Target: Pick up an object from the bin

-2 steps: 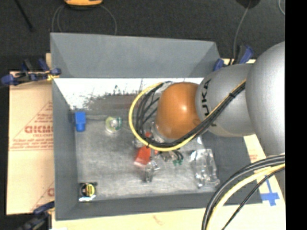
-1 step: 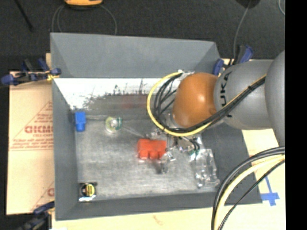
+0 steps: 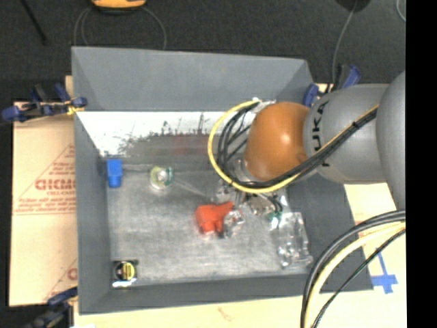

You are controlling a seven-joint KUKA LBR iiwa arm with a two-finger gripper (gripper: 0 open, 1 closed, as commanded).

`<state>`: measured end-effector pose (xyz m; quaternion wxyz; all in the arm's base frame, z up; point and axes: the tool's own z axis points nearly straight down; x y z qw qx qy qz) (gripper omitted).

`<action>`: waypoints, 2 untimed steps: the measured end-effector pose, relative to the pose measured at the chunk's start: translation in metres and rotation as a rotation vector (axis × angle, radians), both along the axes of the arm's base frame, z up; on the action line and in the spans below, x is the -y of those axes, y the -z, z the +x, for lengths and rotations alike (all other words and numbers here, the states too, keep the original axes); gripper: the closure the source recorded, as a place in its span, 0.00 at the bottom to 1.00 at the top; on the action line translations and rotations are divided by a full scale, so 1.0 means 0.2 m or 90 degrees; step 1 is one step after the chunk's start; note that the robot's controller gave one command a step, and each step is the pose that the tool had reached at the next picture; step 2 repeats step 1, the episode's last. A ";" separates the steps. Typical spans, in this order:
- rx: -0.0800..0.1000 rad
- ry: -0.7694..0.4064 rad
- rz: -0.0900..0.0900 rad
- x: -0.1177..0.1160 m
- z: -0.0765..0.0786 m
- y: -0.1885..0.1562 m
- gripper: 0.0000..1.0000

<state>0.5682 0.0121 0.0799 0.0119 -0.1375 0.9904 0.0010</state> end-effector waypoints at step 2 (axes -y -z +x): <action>-0.006 0.001 -0.005 0.17 0.04 -0.76 1.00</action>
Offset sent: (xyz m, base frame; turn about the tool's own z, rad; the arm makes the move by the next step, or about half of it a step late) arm 0.0055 -0.0313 0.1459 -0.0036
